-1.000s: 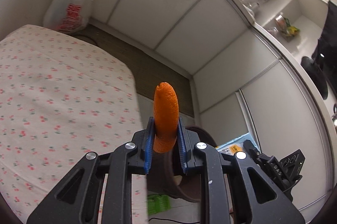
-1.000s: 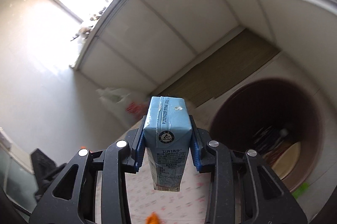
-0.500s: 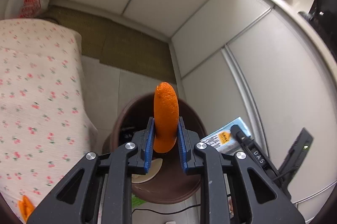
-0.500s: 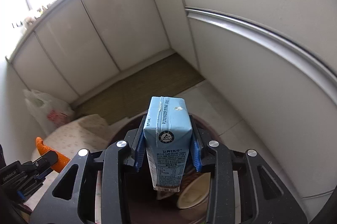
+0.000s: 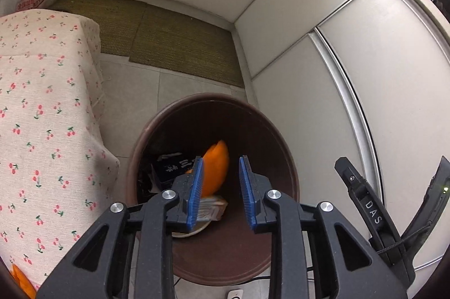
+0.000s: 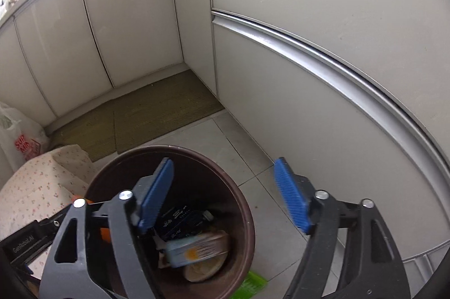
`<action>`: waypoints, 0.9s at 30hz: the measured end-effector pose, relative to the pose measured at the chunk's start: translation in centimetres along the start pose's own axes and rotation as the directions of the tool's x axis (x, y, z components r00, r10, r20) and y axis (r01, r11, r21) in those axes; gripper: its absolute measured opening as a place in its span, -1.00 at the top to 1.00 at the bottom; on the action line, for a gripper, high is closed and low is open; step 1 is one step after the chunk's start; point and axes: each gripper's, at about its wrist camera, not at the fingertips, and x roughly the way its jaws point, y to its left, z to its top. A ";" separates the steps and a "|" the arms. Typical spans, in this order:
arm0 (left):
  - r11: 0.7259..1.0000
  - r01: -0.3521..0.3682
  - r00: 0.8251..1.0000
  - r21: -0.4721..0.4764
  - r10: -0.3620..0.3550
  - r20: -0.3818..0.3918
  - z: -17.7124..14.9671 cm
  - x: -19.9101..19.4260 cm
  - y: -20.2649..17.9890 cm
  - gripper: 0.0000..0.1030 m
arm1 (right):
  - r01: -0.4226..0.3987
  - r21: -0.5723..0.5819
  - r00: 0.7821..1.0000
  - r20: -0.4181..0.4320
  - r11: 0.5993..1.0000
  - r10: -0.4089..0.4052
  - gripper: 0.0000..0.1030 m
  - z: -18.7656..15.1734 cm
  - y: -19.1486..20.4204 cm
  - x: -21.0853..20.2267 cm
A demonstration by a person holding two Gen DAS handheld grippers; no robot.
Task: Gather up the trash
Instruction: 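Drop the orange peel into the bin by opening the left gripper, then grasp the second orange peel on the table with the left gripper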
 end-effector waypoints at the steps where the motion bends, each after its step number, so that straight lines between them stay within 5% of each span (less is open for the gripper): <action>1: 1.000 -0.007 1.000 0.002 0.007 0.008 0.0 -0.2 0.0 0.34 | 0.005 -0.015 1.000 -0.006 1.000 -0.005 -0.53 -0.2 0.3 0.0; 4: 1.000 -0.029 0.999 0.007 0.028 0.034 -0.2 -1.3 0.1 0.11 | 0.016 -0.062 1.000 -0.016 0.998 -0.017 -0.61 -0.6 1.2 0.0; 12: 0.990 -0.135 0.988 0.029 0.132 0.085 -2.3 -5.8 2.9 0.10 | -0.016 -0.162 1.000 -0.001 0.987 0.016 -0.79 -2.3 4.8 -2.1; 19: 0.988 -0.152 0.986 -0.023 0.153 0.062 -4.5 -9.9 7.9 -0.05 | -0.095 -0.276 0.994 0.033 0.956 0.108 -0.86 -4.9 9.0 -5.8; 27: 0.983 -0.163 0.985 -0.083 0.167 0.042 -7.7 -13.2 12.7 -0.05 | -0.208 -0.379 0.977 -0.044 0.902 0.207 -0.86 -9.2 12.7 -7.8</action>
